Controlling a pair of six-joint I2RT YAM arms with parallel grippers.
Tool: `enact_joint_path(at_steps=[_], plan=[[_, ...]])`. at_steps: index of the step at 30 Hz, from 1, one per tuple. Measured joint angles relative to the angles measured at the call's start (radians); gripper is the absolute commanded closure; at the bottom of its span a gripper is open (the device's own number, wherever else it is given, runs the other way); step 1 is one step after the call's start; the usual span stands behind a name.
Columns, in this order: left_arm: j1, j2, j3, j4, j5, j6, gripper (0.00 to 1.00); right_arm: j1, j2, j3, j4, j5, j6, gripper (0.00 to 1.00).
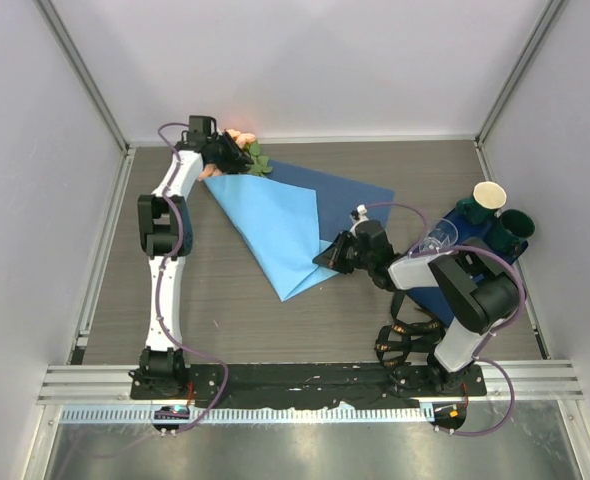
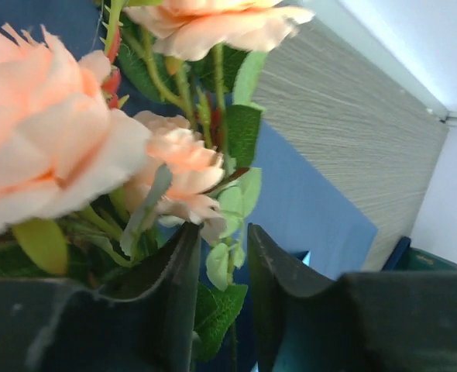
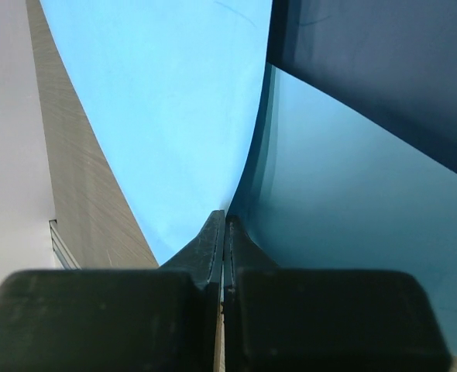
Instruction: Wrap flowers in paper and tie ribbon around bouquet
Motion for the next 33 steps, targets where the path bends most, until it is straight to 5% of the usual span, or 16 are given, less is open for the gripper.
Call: enact_joint_path(at_steps=[5,10,15,20,24,33], plan=[[0.018,-0.002,0.078,-0.028,0.039,0.0,0.37,0.0,0.013,-0.005,0.005,0.004,-0.001,1.0],[0.035,-0.078,0.047,-0.072,0.056,0.006,0.42,0.0,0.019,-0.005,0.008,0.004,-0.001,1.0],[0.042,-0.397,-0.322,-0.009,0.049,-0.005,0.71,0.0,0.019,-0.005,0.011,0.005,-0.008,1.0],[0.018,-0.76,-0.864,0.32,0.105,-0.114,0.78,0.0,0.019,-0.005,0.011,0.004,-0.013,1.0],[-0.055,-0.805,-1.096,0.541,0.134,-0.191,0.89,0.0,0.019,-0.005,0.011,0.001,-0.016,1.0],[-0.119,-0.772,-1.421,0.8,0.139,-0.285,0.91,0.0,0.019,-0.004,0.008,-0.003,-0.023,1.0]])
